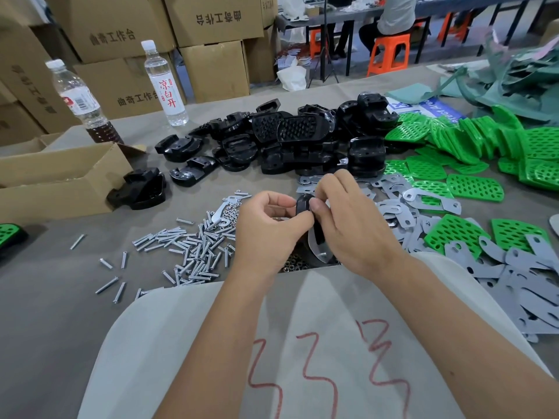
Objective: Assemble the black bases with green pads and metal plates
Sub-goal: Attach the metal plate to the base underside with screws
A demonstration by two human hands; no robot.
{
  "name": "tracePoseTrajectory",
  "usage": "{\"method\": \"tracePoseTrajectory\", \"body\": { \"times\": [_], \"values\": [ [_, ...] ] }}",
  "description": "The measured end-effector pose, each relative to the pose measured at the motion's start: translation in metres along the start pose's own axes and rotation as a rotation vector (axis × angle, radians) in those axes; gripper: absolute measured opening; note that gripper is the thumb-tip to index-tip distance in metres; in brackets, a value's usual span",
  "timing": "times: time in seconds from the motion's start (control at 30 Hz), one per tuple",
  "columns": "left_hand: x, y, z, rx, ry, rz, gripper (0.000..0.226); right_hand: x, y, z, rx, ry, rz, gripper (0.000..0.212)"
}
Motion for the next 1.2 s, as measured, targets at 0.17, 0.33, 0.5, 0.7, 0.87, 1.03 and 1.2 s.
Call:
{"method": "tracePoseTrajectory", "body": {
  "times": [0.17, 0.33, 0.5, 0.7, 0.87, 1.03, 1.2],
  "values": [
    [-0.001, -0.001, 0.000, 0.017, -0.006, 0.010, 0.036, 0.001, 0.001, 0.001, -0.021, -0.040, -0.045, 0.031],
    [-0.002, -0.002, 0.001, 0.035, -0.025, 0.013, 0.037, -0.001, -0.001, 0.001, -0.003, -0.021, 0.005, 0.025],
    [-0.001, -0.002, 0.002, 0.034, -0.021, -0.007, 0.039, -0.002, 0.000, 0.001, 0.005, -0.050, -0.003, 0.019],
    [-0.001, -0.001, 0.002, 0.013, -0.008, 0.014, 0.038, -0.002, 0.000, 0.003, 0.001, -0.110, -0.061, 0.027],
    [0.007, 0.004, 0.005, 0.025, 0.008, -0.037, 0.036, 0.000, 0.001, -0.002, -0.071, -0.009, -0.069, 0.025],
    [0.032, 0.009, 0.004, 0.042, -0.011, -0.242, 0.037, -0.009, -0.006, -0.004, -0.019, -0.069, 0.302, 0.032],
    [0.037, 0.007, -0.002, -0.028, 0.124, -0.255, 0.032, -0.025, -0.010, 0.003, -0.035, -0.122, 0.560, 0.023]
  ]
}}
Point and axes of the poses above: each hand's wrist, its own y-axis towards the middle knuckle, its own x-axis out of the back of the hand, z = x × y, the point moved 6 cm from there along y, towards the middle knuckle, and after that the axes turned 4 degrees about y, right-handed, at the moved point
